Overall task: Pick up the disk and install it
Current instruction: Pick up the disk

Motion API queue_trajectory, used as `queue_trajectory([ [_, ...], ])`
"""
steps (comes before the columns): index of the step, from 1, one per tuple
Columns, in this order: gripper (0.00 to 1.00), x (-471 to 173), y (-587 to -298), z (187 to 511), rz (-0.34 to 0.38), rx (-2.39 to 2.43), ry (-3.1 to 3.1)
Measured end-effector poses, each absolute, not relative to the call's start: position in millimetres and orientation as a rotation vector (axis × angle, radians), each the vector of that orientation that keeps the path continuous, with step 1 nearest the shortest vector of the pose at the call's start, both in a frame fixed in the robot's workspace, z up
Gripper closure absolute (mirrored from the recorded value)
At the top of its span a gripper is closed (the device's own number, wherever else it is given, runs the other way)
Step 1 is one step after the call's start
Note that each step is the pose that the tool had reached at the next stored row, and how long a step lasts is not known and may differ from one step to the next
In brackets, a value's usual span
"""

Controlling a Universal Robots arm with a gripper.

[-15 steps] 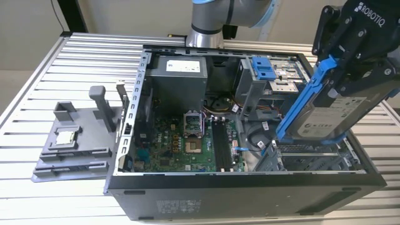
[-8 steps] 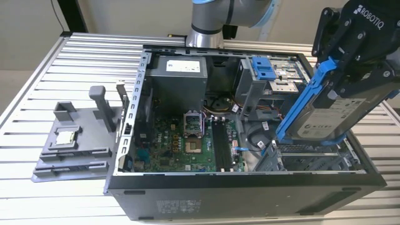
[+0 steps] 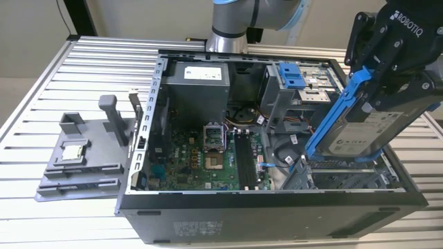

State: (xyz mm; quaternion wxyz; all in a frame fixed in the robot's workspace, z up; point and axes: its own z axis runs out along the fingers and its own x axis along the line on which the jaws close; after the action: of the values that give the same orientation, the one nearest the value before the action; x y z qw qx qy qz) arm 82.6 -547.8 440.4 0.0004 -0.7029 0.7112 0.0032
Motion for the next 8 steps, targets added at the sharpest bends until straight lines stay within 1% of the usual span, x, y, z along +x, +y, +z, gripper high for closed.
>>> queue_trajectory([
  [8, 1.0, 83.9, -548.3, 437.7, 0.01, -2.208, 2.234],
])
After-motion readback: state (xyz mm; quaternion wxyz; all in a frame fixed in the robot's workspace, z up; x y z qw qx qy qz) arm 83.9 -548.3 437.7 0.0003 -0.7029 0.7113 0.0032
